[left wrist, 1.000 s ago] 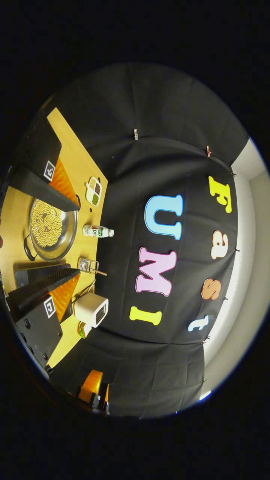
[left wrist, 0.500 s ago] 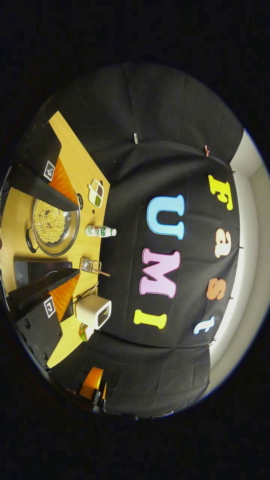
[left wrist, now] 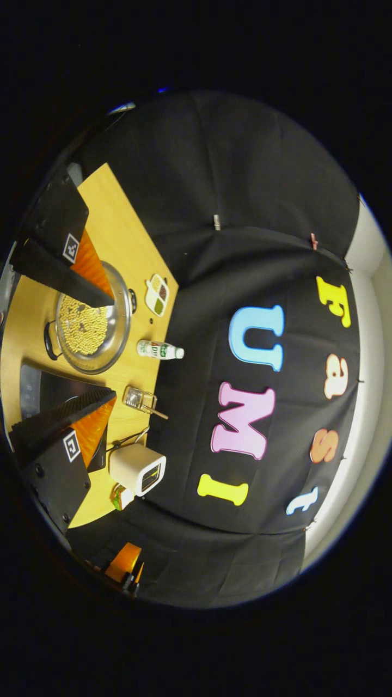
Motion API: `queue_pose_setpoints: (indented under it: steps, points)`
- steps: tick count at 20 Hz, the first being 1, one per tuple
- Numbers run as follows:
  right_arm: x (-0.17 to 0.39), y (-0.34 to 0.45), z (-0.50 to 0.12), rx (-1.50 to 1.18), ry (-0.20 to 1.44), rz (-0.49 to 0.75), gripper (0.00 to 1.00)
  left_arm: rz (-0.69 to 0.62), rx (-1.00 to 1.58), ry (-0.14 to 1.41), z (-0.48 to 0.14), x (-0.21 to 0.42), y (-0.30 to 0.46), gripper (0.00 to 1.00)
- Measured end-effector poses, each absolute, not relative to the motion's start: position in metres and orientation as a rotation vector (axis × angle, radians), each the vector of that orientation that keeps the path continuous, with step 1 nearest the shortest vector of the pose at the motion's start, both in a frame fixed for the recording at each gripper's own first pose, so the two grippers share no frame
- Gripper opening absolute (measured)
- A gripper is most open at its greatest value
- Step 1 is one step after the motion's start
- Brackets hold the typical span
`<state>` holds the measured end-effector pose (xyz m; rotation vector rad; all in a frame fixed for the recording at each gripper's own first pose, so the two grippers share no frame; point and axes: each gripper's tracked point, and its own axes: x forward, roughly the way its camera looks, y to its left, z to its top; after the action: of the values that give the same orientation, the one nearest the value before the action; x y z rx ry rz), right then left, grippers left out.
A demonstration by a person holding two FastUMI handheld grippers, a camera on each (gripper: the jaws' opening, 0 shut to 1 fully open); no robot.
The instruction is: First push the handle of the pot to place it horizontally, then grasp the pot with both hands and set it on the induction cooktop.
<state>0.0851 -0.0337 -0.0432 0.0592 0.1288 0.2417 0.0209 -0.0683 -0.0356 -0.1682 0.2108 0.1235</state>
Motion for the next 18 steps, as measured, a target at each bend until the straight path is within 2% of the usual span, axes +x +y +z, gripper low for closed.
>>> queue_pose_setpoints:
  steps: [2, 4, 6, 11, 13, 14, 18]
  points:
    - [0.084, -0.032, -0.04, 0.067, 0.12, 0.234, 0.98, 0.128, -0.191, 0.264, -0.053, 0.021, -0.061, 0.92]
    - [0.082, -0.028, -0.043, 0.055, 0.125, 0.228, 0.98, 0.135, -0.185, 0.317, -0.07, 0.022, -0.044, 0.78]
    - [0.079, -0.025, -0.045, 0.066, 0.133, 0.208, 0.99, 0.097, -0.208, 0.385, -0.089, 0.023, -0.033, 0.58]
    - [0.065, -0.007, -0.059, 0.072, 0.188, 0.1, 0.99, 0.036, -0.202, 0.46, -0.125, 0.013, 0.007, 0.27]
    - [0.058, 0.008, -0.057, 0.063, 0.191, 0.076, 0.99, 0.008, -0.204, 0.48, -0.138, 0.004, 0.021, 0.05]
    - [0.055, 0.016, -0.057, 0.054, 0.192, 0.065, 0.99, 0.001, -0.194, 0.493, -0.148, 0.001, 0.03, 0.08]
    - [0.043, 0.043, -0.057, 0.025, 0.197, 0.025, 0.99, -0.109, -0.124, 0.536, -0.17, -0.012, 0.048, 0.05]
